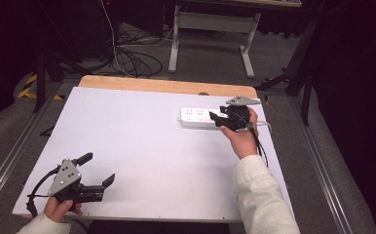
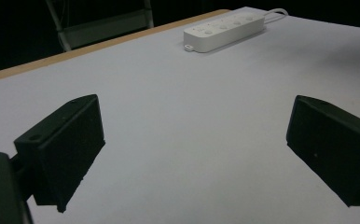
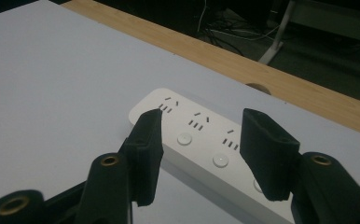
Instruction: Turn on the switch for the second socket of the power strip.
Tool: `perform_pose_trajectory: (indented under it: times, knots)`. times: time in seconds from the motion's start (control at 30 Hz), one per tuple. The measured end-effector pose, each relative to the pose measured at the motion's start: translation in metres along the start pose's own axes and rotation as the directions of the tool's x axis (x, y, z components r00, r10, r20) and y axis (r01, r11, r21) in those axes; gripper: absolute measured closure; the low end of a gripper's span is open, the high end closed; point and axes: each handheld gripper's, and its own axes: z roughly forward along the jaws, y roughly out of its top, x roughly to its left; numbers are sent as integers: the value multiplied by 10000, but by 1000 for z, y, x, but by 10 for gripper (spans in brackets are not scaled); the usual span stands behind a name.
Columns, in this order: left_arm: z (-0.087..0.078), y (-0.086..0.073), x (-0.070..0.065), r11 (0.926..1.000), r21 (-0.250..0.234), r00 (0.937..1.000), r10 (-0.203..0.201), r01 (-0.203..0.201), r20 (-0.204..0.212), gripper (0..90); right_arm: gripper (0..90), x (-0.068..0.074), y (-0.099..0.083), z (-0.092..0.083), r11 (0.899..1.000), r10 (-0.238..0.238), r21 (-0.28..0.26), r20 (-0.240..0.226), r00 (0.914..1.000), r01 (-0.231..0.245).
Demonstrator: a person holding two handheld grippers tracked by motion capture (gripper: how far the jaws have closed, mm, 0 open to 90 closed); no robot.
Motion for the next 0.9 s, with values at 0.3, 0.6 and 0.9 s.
perform_pose_trajectory:
  times: [0.3,0.6,0.9]
  knots:
    - [1,1,1,10000,-83,10000,17,-17,14,47,456,4,2,-9,9999,-166,37,-7,9999,166]
    - [0,1,2,9999,-108,10000,12,-12,-11,47,352,17,-9,-34,9984,-433,-383,-293,9986,422]
    - [-1,2,2,10000,-70,10000,0,0,-61,47,308,34,-25,-62,9953,-485,-898,-1280,9906,372]
